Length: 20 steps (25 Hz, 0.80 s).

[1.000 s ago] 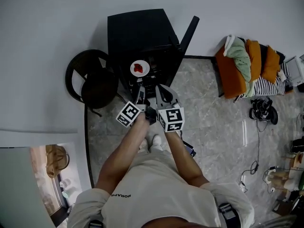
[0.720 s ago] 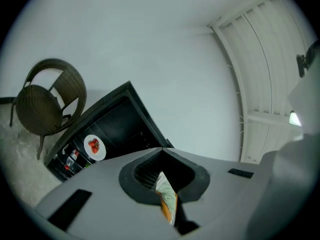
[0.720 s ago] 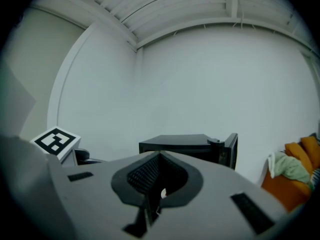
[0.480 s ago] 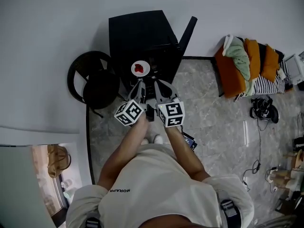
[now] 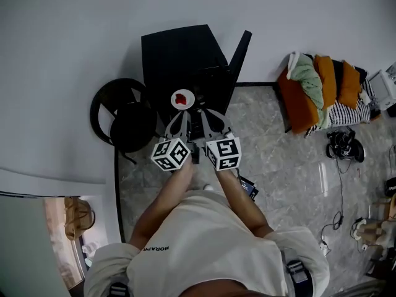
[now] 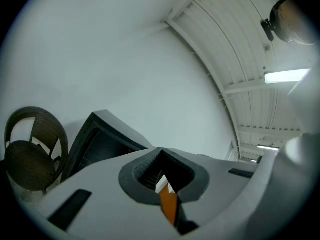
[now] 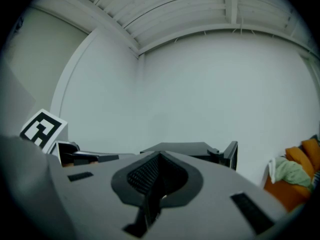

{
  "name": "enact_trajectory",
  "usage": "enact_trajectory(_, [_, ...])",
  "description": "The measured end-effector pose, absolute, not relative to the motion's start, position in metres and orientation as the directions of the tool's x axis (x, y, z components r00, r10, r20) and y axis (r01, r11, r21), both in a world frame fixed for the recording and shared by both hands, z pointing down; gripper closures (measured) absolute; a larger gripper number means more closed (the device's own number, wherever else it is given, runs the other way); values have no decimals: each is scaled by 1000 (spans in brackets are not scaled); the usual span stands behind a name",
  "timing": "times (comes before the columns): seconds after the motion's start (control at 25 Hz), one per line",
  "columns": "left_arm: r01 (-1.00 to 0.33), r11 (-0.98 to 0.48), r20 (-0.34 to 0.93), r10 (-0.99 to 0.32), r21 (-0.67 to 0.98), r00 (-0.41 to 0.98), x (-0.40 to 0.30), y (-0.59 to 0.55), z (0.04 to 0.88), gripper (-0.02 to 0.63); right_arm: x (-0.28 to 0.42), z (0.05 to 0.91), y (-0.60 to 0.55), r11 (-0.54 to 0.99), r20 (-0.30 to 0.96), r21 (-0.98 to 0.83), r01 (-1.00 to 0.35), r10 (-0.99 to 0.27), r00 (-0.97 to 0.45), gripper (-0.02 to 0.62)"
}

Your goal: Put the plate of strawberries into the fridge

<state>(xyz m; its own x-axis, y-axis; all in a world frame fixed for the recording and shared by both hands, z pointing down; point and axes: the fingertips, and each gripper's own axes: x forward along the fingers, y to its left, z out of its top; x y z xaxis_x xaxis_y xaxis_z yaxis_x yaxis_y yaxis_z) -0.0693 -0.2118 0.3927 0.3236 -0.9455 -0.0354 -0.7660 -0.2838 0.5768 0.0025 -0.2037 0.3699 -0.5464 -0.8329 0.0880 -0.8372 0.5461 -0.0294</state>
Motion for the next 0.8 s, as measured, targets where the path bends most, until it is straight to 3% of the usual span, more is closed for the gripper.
enact_trajectory(0.48, [-901, -325, -76, -945, 288, 317, -62, -203, 355, 604, 6, 358, -202, 549, 60, -35, -835, -833, -550, 583])
enact_trajectory(0.8, [-921, -333, -69, -943, 201, 326, -54, -196, 346, 604, 3, 352, -202, 551, 49, -31, -834, -832, -552, 583])
